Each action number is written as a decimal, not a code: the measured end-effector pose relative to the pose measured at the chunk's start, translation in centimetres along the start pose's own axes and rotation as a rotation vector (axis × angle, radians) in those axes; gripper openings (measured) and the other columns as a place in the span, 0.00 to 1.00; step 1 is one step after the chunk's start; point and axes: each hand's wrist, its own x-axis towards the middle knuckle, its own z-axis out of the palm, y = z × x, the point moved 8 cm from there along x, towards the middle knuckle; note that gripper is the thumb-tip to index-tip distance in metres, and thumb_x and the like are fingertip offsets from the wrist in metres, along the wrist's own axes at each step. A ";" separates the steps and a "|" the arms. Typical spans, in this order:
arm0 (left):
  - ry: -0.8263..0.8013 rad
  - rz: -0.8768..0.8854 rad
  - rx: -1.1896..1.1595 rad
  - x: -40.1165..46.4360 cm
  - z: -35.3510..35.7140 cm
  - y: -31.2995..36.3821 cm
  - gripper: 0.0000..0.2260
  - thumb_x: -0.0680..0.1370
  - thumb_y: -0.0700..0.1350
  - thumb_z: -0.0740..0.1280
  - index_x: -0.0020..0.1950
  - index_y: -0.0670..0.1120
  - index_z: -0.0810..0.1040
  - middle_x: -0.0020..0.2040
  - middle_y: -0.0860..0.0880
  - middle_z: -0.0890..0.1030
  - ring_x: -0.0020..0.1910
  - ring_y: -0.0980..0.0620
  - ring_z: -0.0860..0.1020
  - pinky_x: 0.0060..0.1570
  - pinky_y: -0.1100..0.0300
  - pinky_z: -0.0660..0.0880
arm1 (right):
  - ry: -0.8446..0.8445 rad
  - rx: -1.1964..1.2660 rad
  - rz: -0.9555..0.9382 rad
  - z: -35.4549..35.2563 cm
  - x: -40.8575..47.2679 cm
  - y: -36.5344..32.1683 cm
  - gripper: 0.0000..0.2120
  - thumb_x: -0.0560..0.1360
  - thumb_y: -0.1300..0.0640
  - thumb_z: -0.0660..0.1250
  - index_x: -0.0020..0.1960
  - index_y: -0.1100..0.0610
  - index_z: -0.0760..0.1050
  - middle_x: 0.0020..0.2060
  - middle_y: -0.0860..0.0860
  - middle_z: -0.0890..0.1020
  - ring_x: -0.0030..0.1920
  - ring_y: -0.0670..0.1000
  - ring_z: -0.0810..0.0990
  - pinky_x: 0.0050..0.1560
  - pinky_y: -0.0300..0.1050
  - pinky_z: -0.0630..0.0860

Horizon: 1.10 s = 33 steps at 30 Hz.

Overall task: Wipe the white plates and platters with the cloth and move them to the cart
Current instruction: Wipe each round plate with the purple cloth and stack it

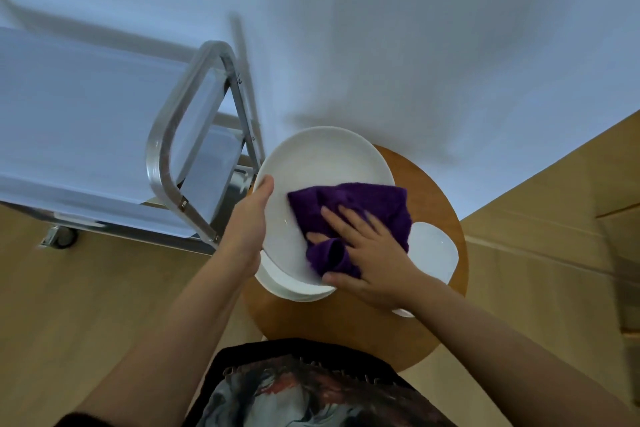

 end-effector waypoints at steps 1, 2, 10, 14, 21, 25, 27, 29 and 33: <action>-0.006 0.016 0.031 0.0 0.0 0.2 0.14 0.78 0.60 0.58 0.50 0.54 0.78 0.47 0.50 0.84 0.50 0.47 0.80 0.48 0.50 0.76 | 0.022 -0.067 0.033 -0.6 -0.1 1.1 0.29 0.74 0.31 0.45 0.72 0.36 0.42 0.72 0.40 0.38 0.73 0.45 0.32 0.69 0.42 0.26; -0.007 0.022 0.056 -0.1 0.0 0.1 0.14 0.79 0.60 0.58 0.51 0.54 0.78 0.48 0.49 0.83 0.50 0.47 0.80 0.49 0.50 0.76 | 0.043 -0.120 0.087 -1.4 0.1 2.3 0.29 0.74 0.31 0.45 0.71 0.35 0.40 0.72 0.42 0.37 0.73 0.47 0.32 0.68 0.42 0.24; -0.111 0.072 0.133 -1.0 2.9 -0.1 0.21 0.77 0.66 0.53 0.56 0.57 0.78 0.46 0.51 0.85 0.49 0.50 0.82 0.47 0.54 0.80 | 0.223 -0.031 0.262 -5.2 5.4 1.0 0.28 0.74 0.33 0.39 0.70 0.36 0.32 0.74 0.45 0.36 0.73 0.49 0.31 0.70 0.57 0.30; -0.083 0.123 0.054 -0.5 2.0 1.9 0.22 0.77 0.65 0.55 0.54 0.52 0.81 0.48 0.48 0.85 0.51 0.49 0.82 0.54 0.51 0.77 | 0.160 0.210 0.119 -3.5 5.4 -3.5 0.30 0.76 0.36 0.44 0.75 0.40 0.39 0.75 0.41 0.40 0.71 0.40 0.31 0.70 0.53 0.28; 0.019 -0.048 0.066 0.2 -0.2 2.7 0.28 0.74 0.70 0.55 0.57 0.49 0.76 0.53 0.45 0.81 0.53 0.43 0.79 0.54 0.47 0.77 | 0.182 -0.025 0.036 -3.1 1.8 -4.6 0.38 0.66 0.52 0.76 0.72 0.53 0.64 0.71 0.50 0.67 0.72 0.53 0.64 0.62 0.55 0.68; -0.132 -0.060 -0.011 0.0 0.7 3.7 0.23 0.77 0.66 0.55 0.57 0.51 0.77 0.48 0.46 0.85 0.43 0.47 0.84 0.37 0.54 0.80 | 0.524 -0.066 -0.048 -6.6 0.9 -5.1 0.15 0.56 0.64 0.80 0.40 0.61 0.79 0.34 0.54 0.83 0.34 0.55 0.81 0.30 0.42 0.73; -0.219 -0.101 -0.098 0.0 0.3 4.0 0.27 0.75 0.68 0.55 0.58 0.48 0.75 0.46 0.43 0.85 0.43 0.45 0.84 0.41 0.50 0.80 | 0.528 0.153 0.075 -7.7 1.3 -3.9 0.11 0.63 0.65 0.76 0.40 0.60 0.76 0.31 0.52 0.79 0.32 0.51 0.79 0.30 0.41 0.71; -0.273 -0.116 -0.202 0.2 -0.1 4.4 0.30 0.73 0.70 0.54 0.61 0.48 0.74 0.52 0.41 0.83 0.51 0.42 0.82 0.49 0.44 0.77 | 0.605 0.469 0.211 -9.0 1.0 -2.3 0.10 0.69 0.62 0.74 0.40 0.54 0.73 0.30 0.47 0.77 0.32 0.44 0.77 0.31 0.37 0.73; -0.019 0.010 -0.013 1.1 -0.8 3.3 0.21 0.77 0.67 0.54 0.58 0.56 0.75 0.49 0.53 0.78 0.48 0.53 0.78 0.46 0.52 0.74 | 0.682 1.134 0.303 -10.3 0.6 -0.2 0.13 0.69 0.62 0.74 0.43 0.48 0.72 0.32 0.41 0.79 0.36 0.42 0.80 0.36 0.36 0.79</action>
